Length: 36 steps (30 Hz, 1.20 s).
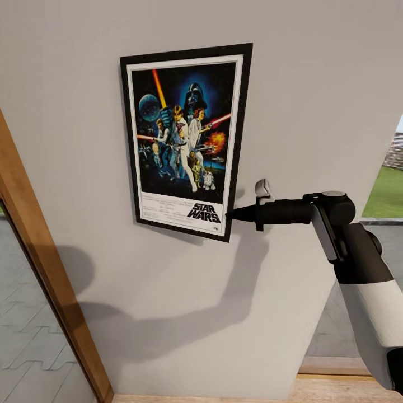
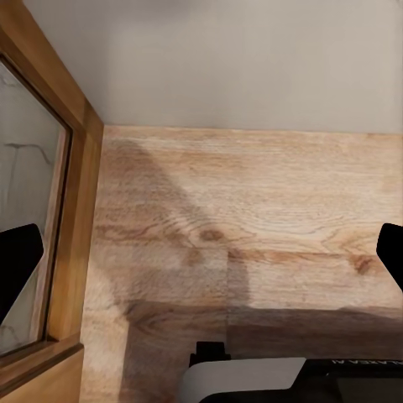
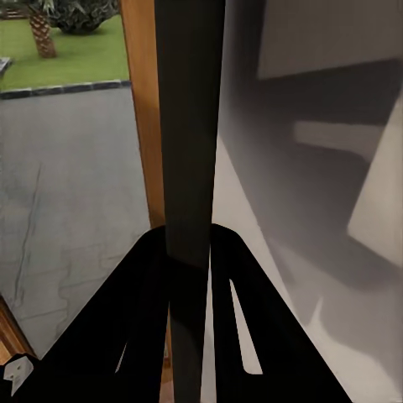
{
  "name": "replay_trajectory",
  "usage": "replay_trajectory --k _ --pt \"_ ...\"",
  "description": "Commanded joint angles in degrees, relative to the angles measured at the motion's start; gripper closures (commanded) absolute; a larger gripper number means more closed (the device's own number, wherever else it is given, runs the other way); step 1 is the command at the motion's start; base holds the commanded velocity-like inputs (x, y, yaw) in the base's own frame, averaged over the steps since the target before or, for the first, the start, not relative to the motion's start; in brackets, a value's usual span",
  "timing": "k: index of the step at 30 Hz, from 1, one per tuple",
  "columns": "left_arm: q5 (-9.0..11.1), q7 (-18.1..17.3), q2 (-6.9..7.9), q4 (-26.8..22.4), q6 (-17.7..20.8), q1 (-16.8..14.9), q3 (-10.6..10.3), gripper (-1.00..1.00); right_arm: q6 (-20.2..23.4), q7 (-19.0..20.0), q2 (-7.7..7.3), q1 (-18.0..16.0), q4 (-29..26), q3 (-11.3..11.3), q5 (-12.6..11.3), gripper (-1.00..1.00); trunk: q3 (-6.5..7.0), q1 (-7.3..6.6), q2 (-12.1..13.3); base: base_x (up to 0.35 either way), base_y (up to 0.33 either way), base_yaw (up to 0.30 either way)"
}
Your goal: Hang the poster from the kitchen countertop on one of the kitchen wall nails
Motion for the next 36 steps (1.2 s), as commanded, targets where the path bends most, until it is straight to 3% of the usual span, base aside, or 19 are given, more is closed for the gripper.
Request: replay_trajectory --k 1,36 --pt "-0.2 -0.4 -0.04 -0.1 -0.1 0.0 0.3 -1.0 0.5 -0.1 -0.04 0.0 0.0 0.1 -0.3 1.0 -0.01 0.02 0.0 0.0 0.0 0.0" --pt "-0.2 -0.4 -0.04 -0.2 -0.1 0.0 0.3 -1.0 0.5 -0.1 -0.01 0.0 0.0 0.1 -0.3 1.0 -0.01 0.02 0.0 0.003 -0.008 0.0"
